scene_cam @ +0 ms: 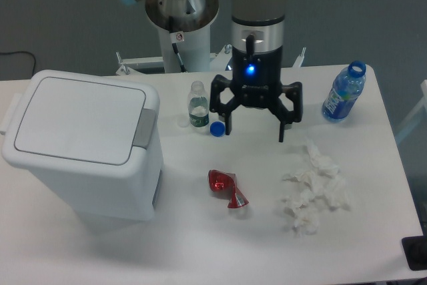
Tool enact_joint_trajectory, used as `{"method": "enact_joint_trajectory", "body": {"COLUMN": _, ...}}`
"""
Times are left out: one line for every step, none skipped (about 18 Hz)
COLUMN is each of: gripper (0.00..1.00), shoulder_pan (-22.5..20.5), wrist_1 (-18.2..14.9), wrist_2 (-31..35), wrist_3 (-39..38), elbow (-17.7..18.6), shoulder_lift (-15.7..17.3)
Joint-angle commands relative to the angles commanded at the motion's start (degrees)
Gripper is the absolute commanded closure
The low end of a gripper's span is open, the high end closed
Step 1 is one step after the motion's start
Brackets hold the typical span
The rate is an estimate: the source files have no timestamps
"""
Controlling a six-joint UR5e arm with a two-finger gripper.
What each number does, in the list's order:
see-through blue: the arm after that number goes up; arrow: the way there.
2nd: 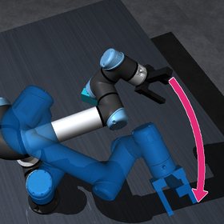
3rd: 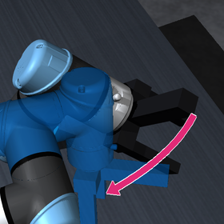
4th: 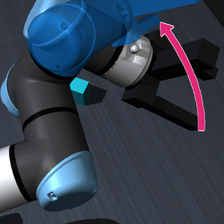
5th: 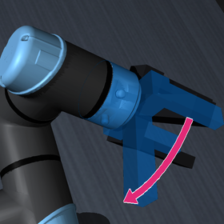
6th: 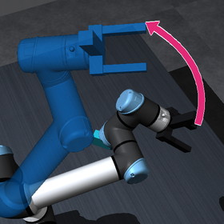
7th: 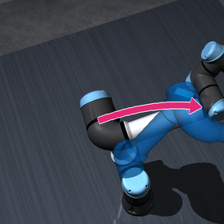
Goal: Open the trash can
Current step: 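Move the open gripper across the table toward the trash can lid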
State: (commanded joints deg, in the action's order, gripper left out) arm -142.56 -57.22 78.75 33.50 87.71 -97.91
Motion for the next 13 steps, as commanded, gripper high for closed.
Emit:
{"method": "enact_joint_trajectory", "body": {"gripper": 0.0, "shoulder_pan": 0.4, "wrist_1": 0.0, "wrist_2": 0.0, "wrist_3": -1.2, "elbow": -0.3, "shoulder_lift": 0.0}}
{"method": "enact_joint_trajectory", "body": {"gripper": 0.0, "shoulder_pan": 0.9, "wrist_1": 0.0, "wrist_2": -0.1, "wrist_3": -2.5, "elbow": -0.8, "shoulder_lift": 0.1}}
{"method": "enact_joint_trajectory", "body": {"gripper": 0.0, "shoulder_pan": 1.1, "wrist_1": 0.0, "wrist_2": -0.2, "wrist_3": -3.3, "elbow": -1.2, "shoulder_lift": 0.1}}
{"method": "enact_joint_trajectory", "body": {"gripper": 0.0, "shoulder_pan": 1.1, "wrist_1": 0.0, "wrist_2": -0.4, "wrist_3": -3.4, "elbow": -1.3, "shoulder_lift": 0.0}}
{"method": "enact_joint_trajectory", "body": {"gripper": 0.0, "shoulder_pan": 1.2, "wrist_1": 0.0, "wrist_2": -0.4, "wrist_3": -3.5, "elbow": -1.1, "shoulder_lift": 0.0}}
{"method": "enact_joint_trajectory", "body": {"gripper": 0.0, "shoulder_pan": 1.4, "wrist_1": 0.0, "wrist_2": -0.5, "wrist_3": -3.6, "elbow": -1.3, "shoulder_lift": 0.2}}
{"method": "enact_joint_trajectory", "body": {"gripper": 0.0, "shoulder_pan": 1.7, "wrist_1": 0.0, "wrist_2": -0.7, "wrist_3": -4.1, "elbow": -1.4, "shoulder_lift": 0.3}}
{"method": "enact_joint_trajectory", "body": {"gripper": 0.0, "shoulder_pan": 2.4, "wrist_1": -0.1, "wrist_2": -1.1, "wrist_3": -5.1, "elbow": -1.1, "shoulder_lift": 0.4}}
{"method": "enact_joint_trajectory", "body": {"gripper": 0.0, "shoulder_pan": 3.2, "wrist_1": -0.1, "wrist_2": -1.0, "wrist_3": -5.9, "elbow": -0.6, "shoulder_lift": 0.8}}
{"method": "enact_joint_trajectory", "body": {"gripper": 0.0, "shoulder_pan": 3.3, "wrist_1": -0.1, "wrist_2": -0.9, "wrist_3": -6.2, "elbow": -0.2, "shoulder_lift": 1.1}}
{"method": "enact_joint_trajectory", "body": {"gripper": 0.0, "shoulder_pan": 3.5, "wrist_1": -0.2, "wrist_2": -1.0, "wrist_3": -6.4, "elbow": 0.1, "shoulder_lift": 1.4}}
{"method": "enact_joint_trajectory", "body": {"gripper": 0.0, "shoulder_pan": 4.3, "wrist_1": -0.2, "wrist_2": -1.1, "wrist_3": -7.0, "elbow": 0.4, "shoulder_lift": 1.5}}
{"method": "enact_joint_trajectory", "body": {"gripper": 0.0, "shoulder_pan": 5.1, "wrist_1": -0.2, "wrist_2": -0.7, "wrist_3": -7.8, "elbow": 0.9, "shoulder_lift": 1.5}}
